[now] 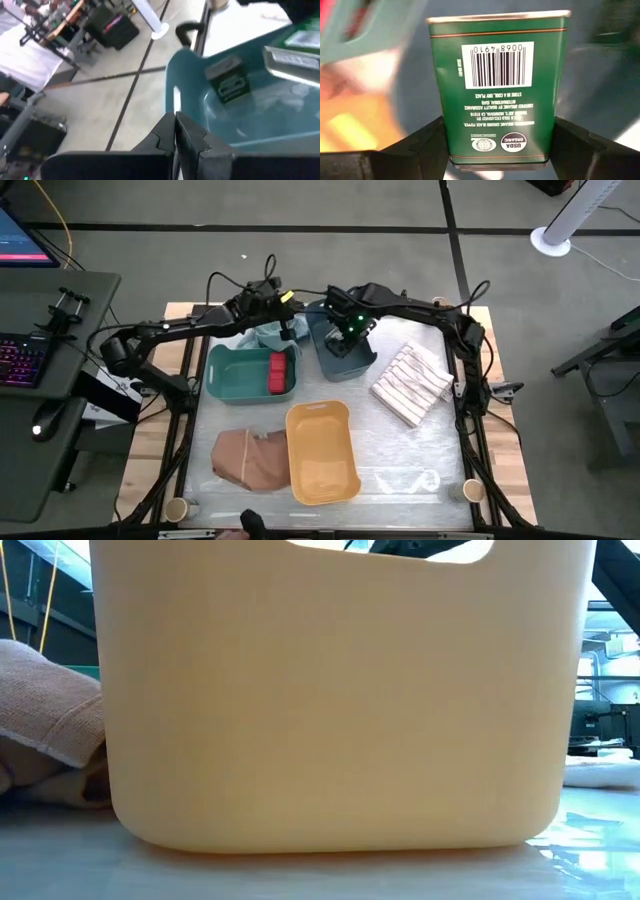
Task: Sort spices by type
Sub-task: Put the black seasoning can into the blue bin
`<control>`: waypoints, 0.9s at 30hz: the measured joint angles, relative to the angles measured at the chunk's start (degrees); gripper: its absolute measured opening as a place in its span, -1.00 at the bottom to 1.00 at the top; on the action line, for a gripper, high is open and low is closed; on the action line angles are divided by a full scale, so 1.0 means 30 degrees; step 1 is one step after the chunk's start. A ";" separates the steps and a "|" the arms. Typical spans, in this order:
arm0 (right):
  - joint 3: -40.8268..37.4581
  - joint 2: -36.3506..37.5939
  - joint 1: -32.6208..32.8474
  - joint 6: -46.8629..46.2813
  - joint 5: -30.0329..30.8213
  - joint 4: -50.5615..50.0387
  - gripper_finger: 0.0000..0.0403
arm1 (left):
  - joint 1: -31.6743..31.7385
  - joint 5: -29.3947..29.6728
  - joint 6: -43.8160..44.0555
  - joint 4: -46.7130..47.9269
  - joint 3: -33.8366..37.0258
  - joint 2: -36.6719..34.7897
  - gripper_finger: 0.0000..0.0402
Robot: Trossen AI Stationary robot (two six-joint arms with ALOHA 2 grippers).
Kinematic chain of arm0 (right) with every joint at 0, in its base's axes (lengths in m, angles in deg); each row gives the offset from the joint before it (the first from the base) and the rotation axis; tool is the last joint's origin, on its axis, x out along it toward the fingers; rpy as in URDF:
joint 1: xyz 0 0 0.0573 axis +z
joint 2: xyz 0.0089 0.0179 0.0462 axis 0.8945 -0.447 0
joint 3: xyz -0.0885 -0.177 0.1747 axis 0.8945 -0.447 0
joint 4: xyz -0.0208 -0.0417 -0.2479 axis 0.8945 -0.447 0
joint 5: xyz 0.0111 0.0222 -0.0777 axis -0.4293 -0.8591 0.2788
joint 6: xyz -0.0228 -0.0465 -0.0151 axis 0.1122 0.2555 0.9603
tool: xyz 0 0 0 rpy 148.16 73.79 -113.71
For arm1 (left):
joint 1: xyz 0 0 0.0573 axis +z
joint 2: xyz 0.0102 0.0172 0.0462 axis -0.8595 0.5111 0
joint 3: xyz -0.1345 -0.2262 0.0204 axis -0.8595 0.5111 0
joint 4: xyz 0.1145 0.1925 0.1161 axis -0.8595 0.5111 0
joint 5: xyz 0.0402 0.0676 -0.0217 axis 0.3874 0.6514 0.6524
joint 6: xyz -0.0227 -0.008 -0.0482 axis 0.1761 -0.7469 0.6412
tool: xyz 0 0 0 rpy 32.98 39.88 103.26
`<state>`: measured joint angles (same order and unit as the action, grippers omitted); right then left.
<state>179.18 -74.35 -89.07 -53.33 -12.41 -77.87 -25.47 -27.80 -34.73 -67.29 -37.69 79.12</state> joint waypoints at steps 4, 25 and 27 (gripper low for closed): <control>0.0000 0.0101 0.0013 0.1068 -0.4195 -0.0057 0.36 | -0.0997 -0.1362 0.0345 0.0306 0.0000 -0.0568 -1.00; 0.0044 0.3545 -0.1710 0.2926 -0.8736 -0.1191 0.38 | -0.4435 0.0085 -0.4197 0.1696 0.0070 -0.2173 -1.00; 0.0044 0.3892 -0.1758 0.2945 -0.9795 -0.1142 0.39 | -0.4578 -0.0497 -0.4535 0.0365 0.0072 -0.2341 -0.96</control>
<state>179.31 -62.67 -94.35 -44.50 -41.80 -81.29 -39.21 -29.29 -48.33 -66.19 -37.48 72.10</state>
